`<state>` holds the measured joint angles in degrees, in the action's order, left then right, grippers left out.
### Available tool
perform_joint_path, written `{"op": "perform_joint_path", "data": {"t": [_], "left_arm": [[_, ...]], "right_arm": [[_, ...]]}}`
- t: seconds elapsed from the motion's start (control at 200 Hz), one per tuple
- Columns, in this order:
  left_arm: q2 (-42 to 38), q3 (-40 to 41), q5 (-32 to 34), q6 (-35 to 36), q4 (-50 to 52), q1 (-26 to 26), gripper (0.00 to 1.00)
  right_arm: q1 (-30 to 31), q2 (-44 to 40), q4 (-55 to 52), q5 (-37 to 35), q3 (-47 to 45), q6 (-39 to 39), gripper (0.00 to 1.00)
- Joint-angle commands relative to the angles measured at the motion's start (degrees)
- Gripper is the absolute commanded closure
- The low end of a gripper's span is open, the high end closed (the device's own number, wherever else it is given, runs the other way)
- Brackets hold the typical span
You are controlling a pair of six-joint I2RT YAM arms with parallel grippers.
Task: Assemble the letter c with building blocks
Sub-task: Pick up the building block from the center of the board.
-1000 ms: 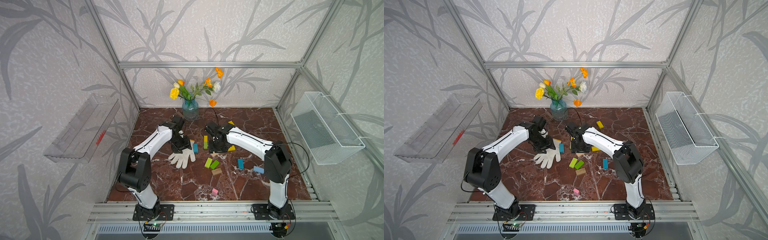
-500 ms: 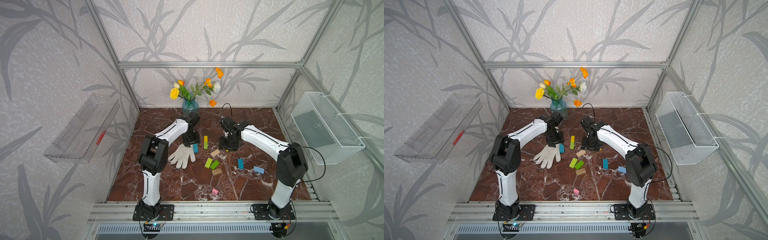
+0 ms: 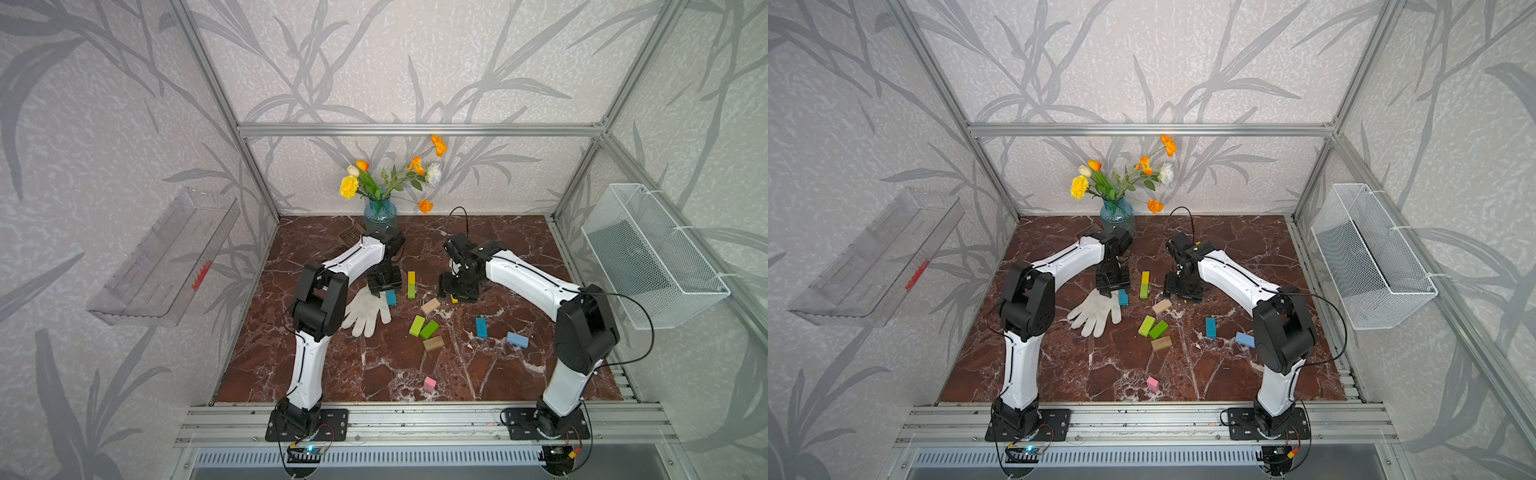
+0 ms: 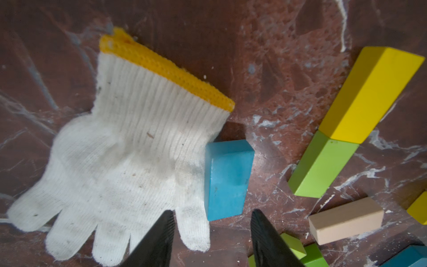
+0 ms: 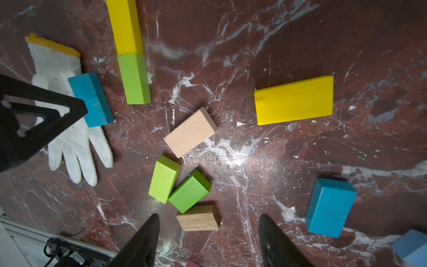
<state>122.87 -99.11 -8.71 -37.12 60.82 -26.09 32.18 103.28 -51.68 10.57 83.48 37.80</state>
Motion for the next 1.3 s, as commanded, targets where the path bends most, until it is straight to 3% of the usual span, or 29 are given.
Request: {"op": "perform_joint_path", "data": {"t": [0.0,0.21,0.355,0.72,0.91,1.085,1.14,1.22,1.295], "left_arm": [[1.1,-1.9,-0.5,0.6,0.5,-0.5,0.47],[4.0,-4.7,-0.1,0.7,1.8,-0.6,0.48],[5.6,-5.5,-0.2,1.0,2.9,-0.6,0.59],[8.5,-8.7,1.4,1.6,6.2,-1.5,0.55],[10.1,-11.3,2.6,1.7,8.6,-2.0,0.66],[10.1,-11.6,2.8,1.8,9.2,-2.1,0.7],[9.8,-11.6,3.2,1.9,9.4,-2.3,0.68],[9.9,-11.7,2.9,2.2,9.6,-2.3,0.56],[10.4,-12.1,2.7,2.3,9.9,-2.3,0.54]], "right_arm": [[-0.2,-0.6,0.0,0.5,-0.6,-0.7,0.32],[-0.4,-0.4,0.2,0.9,-1.0,-0.9,0.32],[-1.0,-0.5,0.2,0.8,-1.3,-0.8,0.32],[-3.3,-1.9,0.6,1.6,-1.9,-0.8,0.32],[-3.2,-2.8,0.9,1.7,-2.6,-0.8,0.32],[-3.3,-3.6,0.8,1.9,-3.0,-0.9,0.32],[-3.4,-3.9,0.9,2.0,-3.0,-0.8,0.32],[-3.4,-4.1,0.7,2.2,-3.1,-2.6,0.32],[-3.5,-4.6,0.8,2.2,-3.3,-2.7,0.32]]}}
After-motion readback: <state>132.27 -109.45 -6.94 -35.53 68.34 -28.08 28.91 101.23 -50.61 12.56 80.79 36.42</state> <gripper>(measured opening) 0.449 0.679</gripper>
